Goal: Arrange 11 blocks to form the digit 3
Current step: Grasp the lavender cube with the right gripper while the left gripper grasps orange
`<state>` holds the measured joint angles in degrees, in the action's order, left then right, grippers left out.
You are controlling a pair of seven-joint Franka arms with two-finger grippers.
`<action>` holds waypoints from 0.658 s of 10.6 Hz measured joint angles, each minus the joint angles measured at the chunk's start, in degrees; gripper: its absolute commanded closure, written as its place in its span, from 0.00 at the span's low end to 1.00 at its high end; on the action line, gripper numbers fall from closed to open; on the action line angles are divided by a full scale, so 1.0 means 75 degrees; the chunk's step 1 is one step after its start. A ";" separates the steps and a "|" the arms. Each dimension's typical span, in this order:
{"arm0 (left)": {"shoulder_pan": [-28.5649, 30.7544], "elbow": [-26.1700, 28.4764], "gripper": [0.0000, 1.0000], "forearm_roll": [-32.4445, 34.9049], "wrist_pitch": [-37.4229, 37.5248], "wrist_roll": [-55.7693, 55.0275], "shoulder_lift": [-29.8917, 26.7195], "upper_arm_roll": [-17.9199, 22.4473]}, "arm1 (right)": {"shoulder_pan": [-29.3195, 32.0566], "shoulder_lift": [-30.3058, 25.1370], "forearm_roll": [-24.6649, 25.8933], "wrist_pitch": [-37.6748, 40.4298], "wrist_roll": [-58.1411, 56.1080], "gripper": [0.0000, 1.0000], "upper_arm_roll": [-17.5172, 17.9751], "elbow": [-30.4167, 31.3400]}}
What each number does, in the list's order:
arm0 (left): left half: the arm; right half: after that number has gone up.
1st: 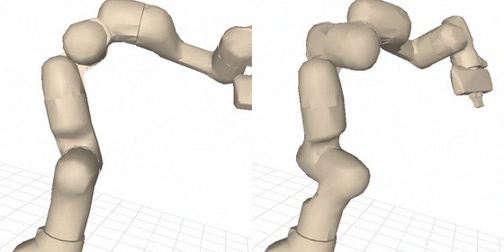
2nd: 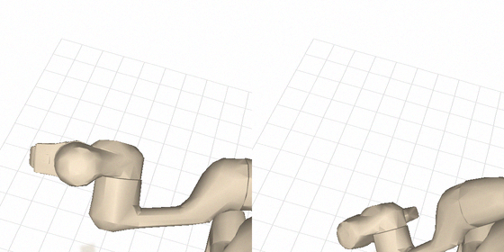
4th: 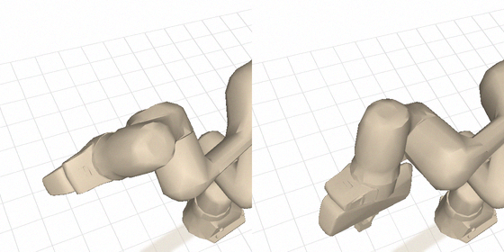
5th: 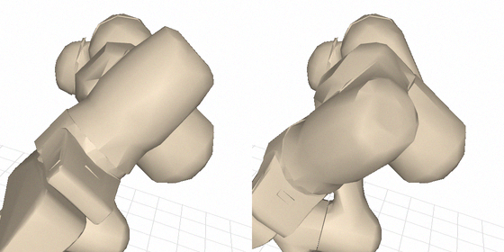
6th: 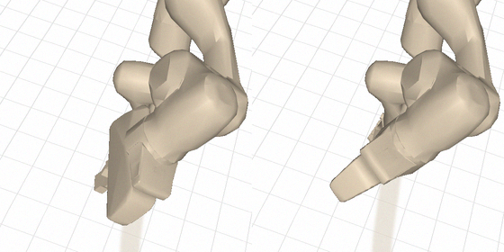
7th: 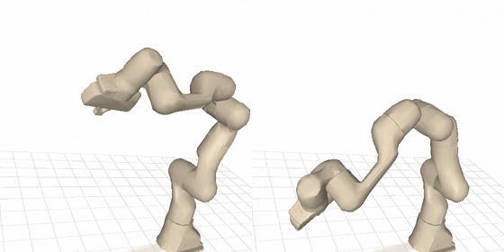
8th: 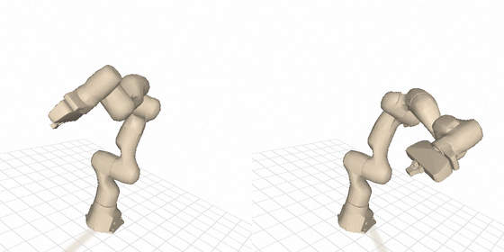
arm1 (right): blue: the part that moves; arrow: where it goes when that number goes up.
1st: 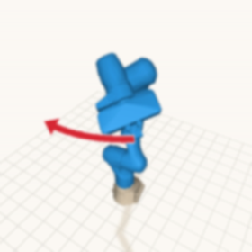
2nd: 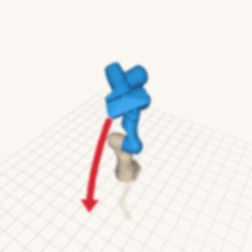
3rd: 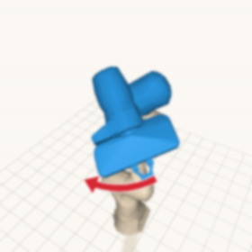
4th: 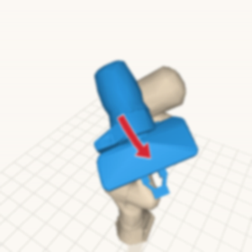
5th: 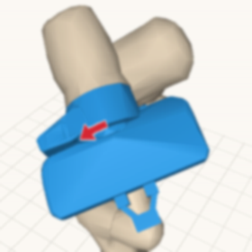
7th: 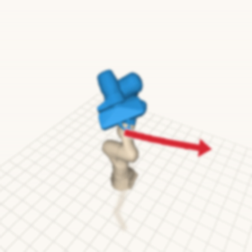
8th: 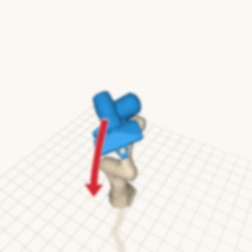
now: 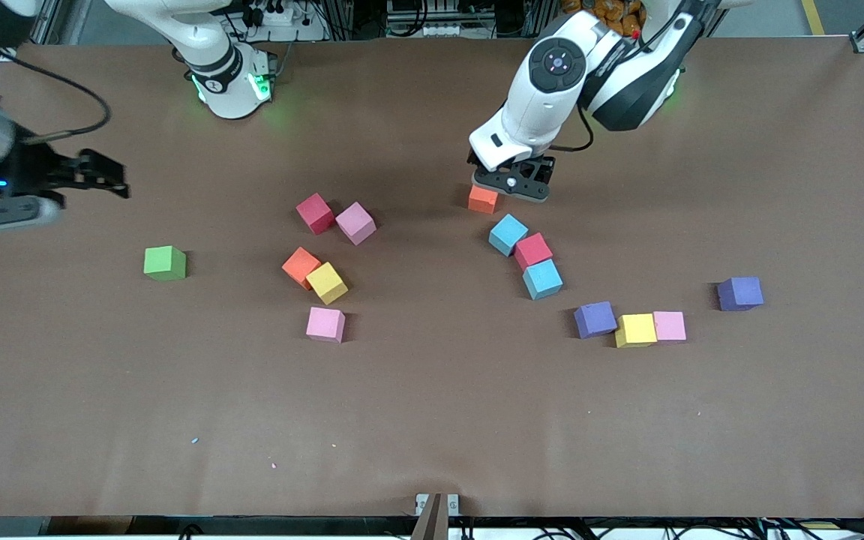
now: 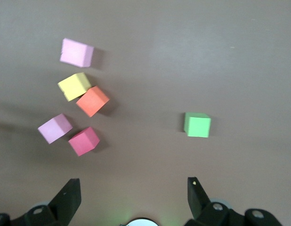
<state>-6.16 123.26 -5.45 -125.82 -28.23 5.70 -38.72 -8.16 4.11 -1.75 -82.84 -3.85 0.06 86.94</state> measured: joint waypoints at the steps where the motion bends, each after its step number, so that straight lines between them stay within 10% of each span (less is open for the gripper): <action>1: -0.0032 0.0292 0.00 0.0000 -0.0294 -0.0031 0.0108 -0.0030 | -0.0347 0.0017 0.0000 -0.0349 0.0008 0.00 0.0010 0.0241; 7: -0.0582 0.1036 0.00 0.0206 -0.1925 -0.0489 0.1231 -0.0050 | -0.1703 0.0338 -0.0153 -0.3410 -0.0032 0.00 0.0030 0.2308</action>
<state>-10.52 131.03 -3.90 -140.26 -31.90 14.93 -39.09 -20.93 6.65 -2.90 -108.42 -4.09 0.29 104.25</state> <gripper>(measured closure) 0.000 0.000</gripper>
